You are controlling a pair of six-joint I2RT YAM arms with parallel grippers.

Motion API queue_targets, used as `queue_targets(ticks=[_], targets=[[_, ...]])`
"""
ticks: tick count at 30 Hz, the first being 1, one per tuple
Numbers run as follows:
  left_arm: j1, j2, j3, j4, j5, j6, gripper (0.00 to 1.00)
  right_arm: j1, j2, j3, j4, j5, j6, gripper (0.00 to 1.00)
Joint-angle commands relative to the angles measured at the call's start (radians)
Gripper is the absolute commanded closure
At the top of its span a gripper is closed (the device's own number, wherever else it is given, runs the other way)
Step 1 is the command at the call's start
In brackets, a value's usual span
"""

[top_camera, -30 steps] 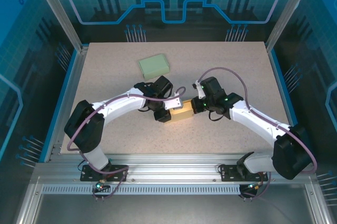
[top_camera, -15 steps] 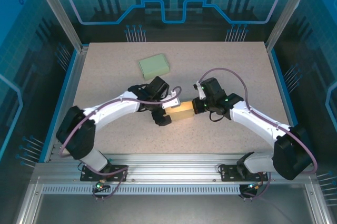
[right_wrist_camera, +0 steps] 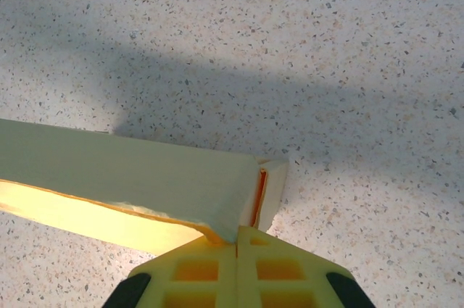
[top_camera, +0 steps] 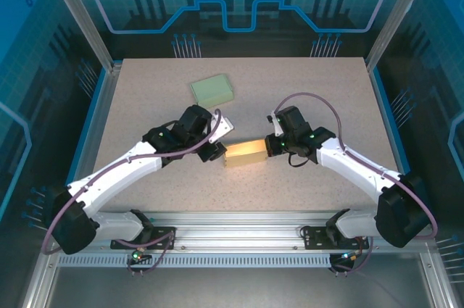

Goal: Fold the paper box

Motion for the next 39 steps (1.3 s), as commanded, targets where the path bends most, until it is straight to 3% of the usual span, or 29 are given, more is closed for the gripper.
queue_targets(ticks=[1, 5, 11, 17, 20, 27, 32, 39], targets=[[0.008, 0.017, 0.041, -0.115, -0.015, -0.140, 0.46, 0.018, 0.003, 0.027, -0.071, 0.011, 0.019, 1.00], [0.009, 0.077, 0.054, -0.176, -0.098, -0.154, 0.49, 0.023, 0.003, 0.036, -0.072, 0.005, 0.020, 1.00], [0.008, 0.131, 0.057, -0.121, -0.071, -0.150, 0.52, 0.025, 0.018, 0.041, -0.072, 0.003, 0.020, 1.00], [0.008, 0.163, 0.100, -0.125, -0.073, -0.162, 0.75, 0.026, 0.039, 0.047, -0.066, -0.001, 0.020, 1.00], [0.007, 0.170, 0.114, -0.141, -0.061, -0.181, 0.79, 0.026, 0.044, 0.051, -0.062, -0.008, 0.019, 1.00], [0.007, 0.201, 0.132, -0.167, -0.045, -0.205, 0.77, 0.026, 0.053, 0.060, -0.062, -0.008, 0.015, 1.00], [0.006, 0.214, 0.139, -0.180, -0.064, -0.190, 0.47, 0.026, 0.056, 0.058, -0.057, -0.013, 0.014, 1.00], [0.006, 0.193, 0.140, -0.175, -0.075, -0.181, 0.46, 0.026, 0.058, 0.055, -0.057, -0.009, 0.015, 1.00]])
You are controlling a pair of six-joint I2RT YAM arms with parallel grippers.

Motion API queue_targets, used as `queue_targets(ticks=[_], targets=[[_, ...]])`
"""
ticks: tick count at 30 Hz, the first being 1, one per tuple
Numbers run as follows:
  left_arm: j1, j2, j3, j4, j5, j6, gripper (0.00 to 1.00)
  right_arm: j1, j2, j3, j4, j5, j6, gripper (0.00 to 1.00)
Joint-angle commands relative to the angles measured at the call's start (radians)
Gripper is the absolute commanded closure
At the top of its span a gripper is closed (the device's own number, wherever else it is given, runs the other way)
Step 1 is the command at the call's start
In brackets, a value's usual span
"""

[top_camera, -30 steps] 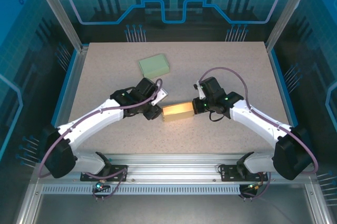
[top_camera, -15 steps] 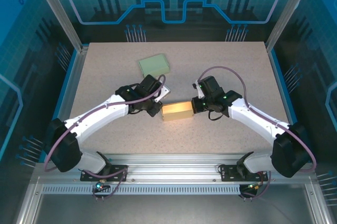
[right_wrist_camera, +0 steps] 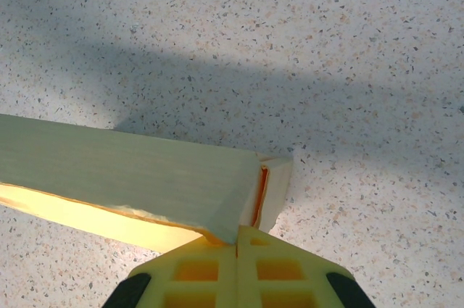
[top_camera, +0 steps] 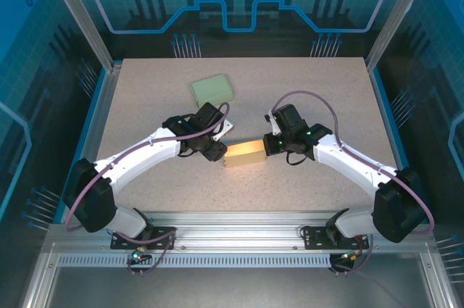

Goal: Fold the paper box

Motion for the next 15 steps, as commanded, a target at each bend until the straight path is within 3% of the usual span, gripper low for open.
queue_targets(ticks=[1, 7, 15], targets=[[0.003, -0.018, 0.029, -0.018, -0.006, 0.001, 0.46, 0.016, 0.019, 0.013, -0.026, -0.008, 0.008, 1.00], [0.004, -0.061, 0.057, -0.063, -0.030, -0.031, 0.48, 0.016, 0.016, 0.017, -0.032, -0.005, 0.007, 1.00], [0.004, -0.082, 0.048, -0.067, 0.070, -0.051, 0.48, 0.016, 0.005, 0.031, -0.045, -0.013, 0.020, 1.00]])
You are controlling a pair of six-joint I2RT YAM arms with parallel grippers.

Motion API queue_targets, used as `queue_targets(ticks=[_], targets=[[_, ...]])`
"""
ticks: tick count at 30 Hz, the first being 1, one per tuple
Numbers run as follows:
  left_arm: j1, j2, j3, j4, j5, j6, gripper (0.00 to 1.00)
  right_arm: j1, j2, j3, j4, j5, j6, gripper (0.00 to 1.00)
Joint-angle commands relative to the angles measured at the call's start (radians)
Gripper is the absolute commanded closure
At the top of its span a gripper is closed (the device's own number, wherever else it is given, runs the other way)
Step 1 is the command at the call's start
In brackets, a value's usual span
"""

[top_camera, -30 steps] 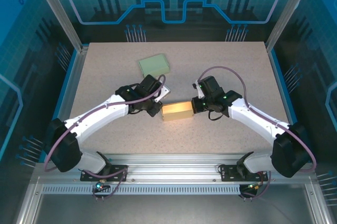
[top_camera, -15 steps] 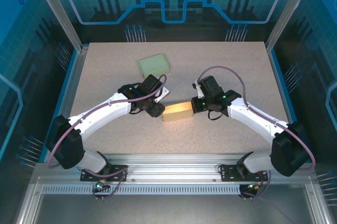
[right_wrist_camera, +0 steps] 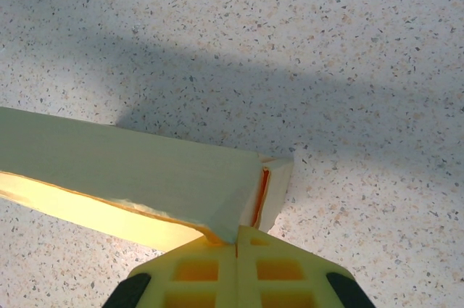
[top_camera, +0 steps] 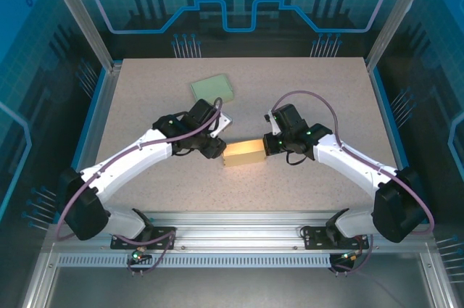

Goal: Fold the paper box

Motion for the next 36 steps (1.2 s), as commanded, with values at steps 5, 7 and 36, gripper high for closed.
queue_targets(ticks=[5, 7, 36], targets=[[0.002, 0.040, 0.008, -0.038, 0.058, -0.021, 0.48, 0.016, 0.006, 0.039, -0.062, -0.010, 0.023, 1.00], [0.002, 0.059, 0.007, -0.039, 0.051, -0.020, 0.48, 0.016, 0.002, 0.041, -0.068, -0.010, 0.024, 1.00], [0.005, 0.178, 0.119, -0.092, 0.147, -0.104, 0.96, 0.017, 0.023, 0.056, -0.069, -0.018, 0.007, 1.00]])
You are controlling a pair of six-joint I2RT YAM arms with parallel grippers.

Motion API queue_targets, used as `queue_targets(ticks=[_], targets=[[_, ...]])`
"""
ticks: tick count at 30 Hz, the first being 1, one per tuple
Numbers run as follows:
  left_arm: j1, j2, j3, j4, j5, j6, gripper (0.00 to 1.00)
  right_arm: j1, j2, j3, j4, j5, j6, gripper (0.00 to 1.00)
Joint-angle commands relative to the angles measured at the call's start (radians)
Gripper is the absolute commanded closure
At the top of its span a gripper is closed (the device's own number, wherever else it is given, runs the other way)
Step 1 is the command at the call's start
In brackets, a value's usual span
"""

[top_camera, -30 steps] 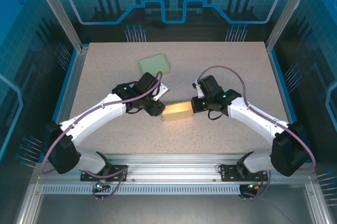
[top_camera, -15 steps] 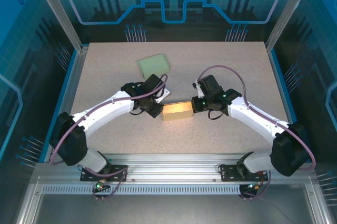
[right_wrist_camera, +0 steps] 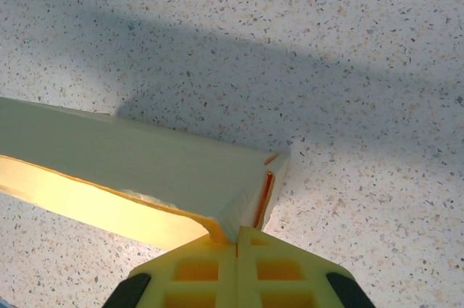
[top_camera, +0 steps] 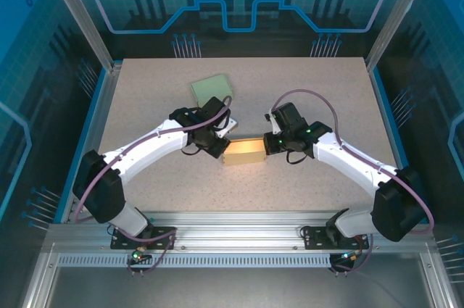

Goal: Fold the paper box

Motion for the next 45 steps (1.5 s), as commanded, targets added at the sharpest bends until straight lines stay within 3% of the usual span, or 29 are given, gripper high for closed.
queue_targets(ticks=[1, 28, 45], targets=[[0.005, 0.011, 0.034, -0.010, 0.056, -0.028, 0.97, 0.017, 0.014, 0.027, -0.024, -0.017, -0.005, 1.00], [0.087, -0.024, -0.005, 0.112, 0.310, -0.178, 0.99, 0.044, 0.050, 0.048, -0.030, -0.011, -0.026, 1.00], [0.122, -0.046, -0.073, 0.176, 0.365, -0.236, 1.00, 0.065, 0.067, 0.059, -0.040, 0.019, -0.026, 1.00]])
